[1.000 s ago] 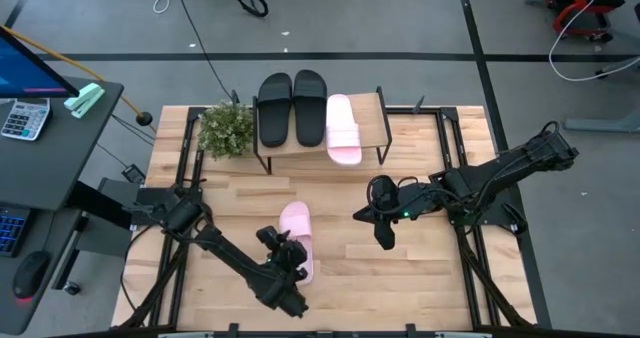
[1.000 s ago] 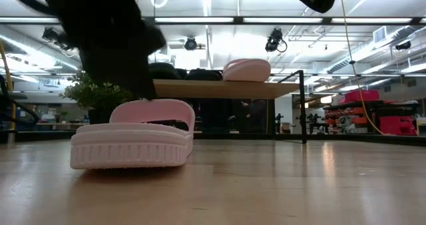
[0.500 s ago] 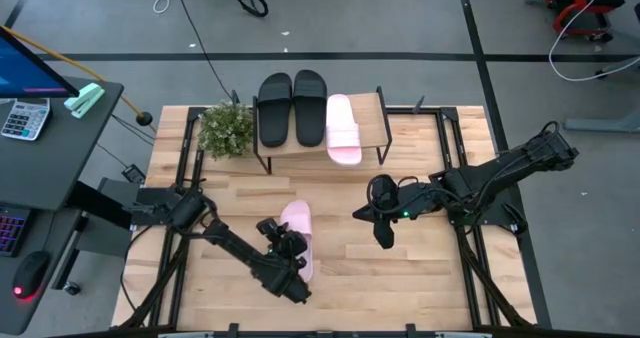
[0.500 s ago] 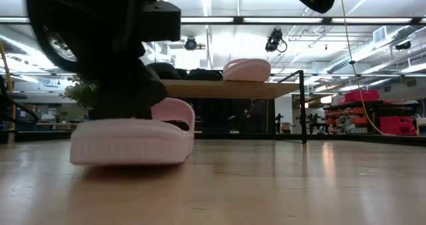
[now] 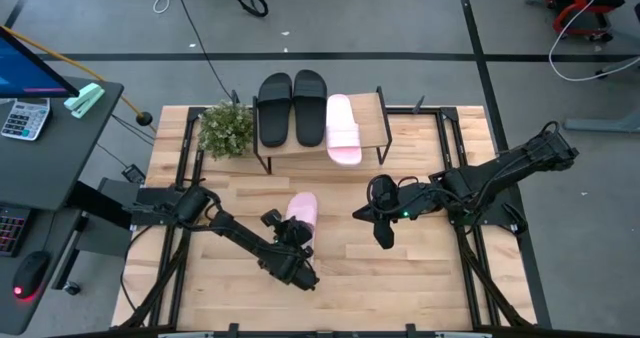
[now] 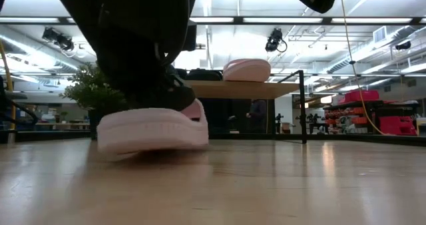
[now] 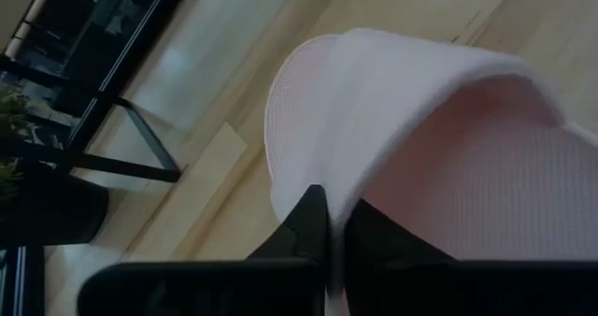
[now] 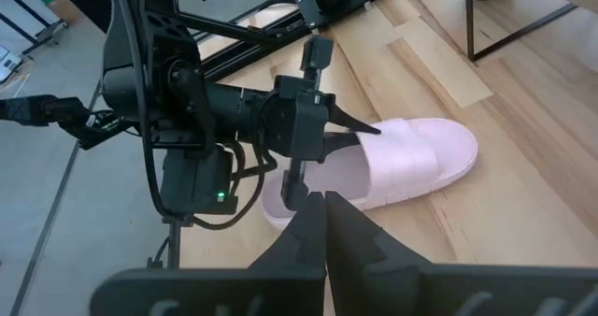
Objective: Pick and place slides into the shelf
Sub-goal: Put the pink slide on the shelf
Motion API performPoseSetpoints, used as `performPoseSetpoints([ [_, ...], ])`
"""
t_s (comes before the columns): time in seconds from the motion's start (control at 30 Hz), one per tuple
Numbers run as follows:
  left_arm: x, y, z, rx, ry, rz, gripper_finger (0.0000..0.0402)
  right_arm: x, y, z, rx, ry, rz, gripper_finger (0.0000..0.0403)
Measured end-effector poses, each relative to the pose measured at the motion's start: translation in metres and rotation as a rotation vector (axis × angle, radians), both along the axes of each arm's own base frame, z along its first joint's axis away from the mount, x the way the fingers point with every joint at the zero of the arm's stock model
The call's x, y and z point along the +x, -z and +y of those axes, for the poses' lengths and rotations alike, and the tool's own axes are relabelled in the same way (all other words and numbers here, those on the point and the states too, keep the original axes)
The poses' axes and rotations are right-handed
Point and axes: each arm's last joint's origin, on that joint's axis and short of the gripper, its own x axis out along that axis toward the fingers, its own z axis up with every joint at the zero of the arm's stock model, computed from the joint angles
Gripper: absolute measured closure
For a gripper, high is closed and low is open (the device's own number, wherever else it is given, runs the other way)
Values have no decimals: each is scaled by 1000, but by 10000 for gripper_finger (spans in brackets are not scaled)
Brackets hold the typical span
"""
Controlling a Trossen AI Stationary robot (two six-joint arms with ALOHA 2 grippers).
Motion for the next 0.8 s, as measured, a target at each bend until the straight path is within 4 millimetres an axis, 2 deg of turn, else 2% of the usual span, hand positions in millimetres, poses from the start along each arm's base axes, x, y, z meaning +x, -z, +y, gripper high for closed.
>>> performPoseSetpoints([
  [0.13, -1, -1, -5, -10, 14, 4, 390, 0, 0, 0, 0, 0, 0, 402],
  [0.23, -5, -12, -12, -46, 21, -21, 391, 0, 0, 0, 1, 0, -1, 402],
  [0.53, -33, -92, -28, -111, 103, -254, 391, 0, 0, 0, 1, 0, -4, 402],
  [0.8, -66, -157, -26, -99, 226, -380, 391, 0, -1, 0, 2, -2, -4, 402],
])
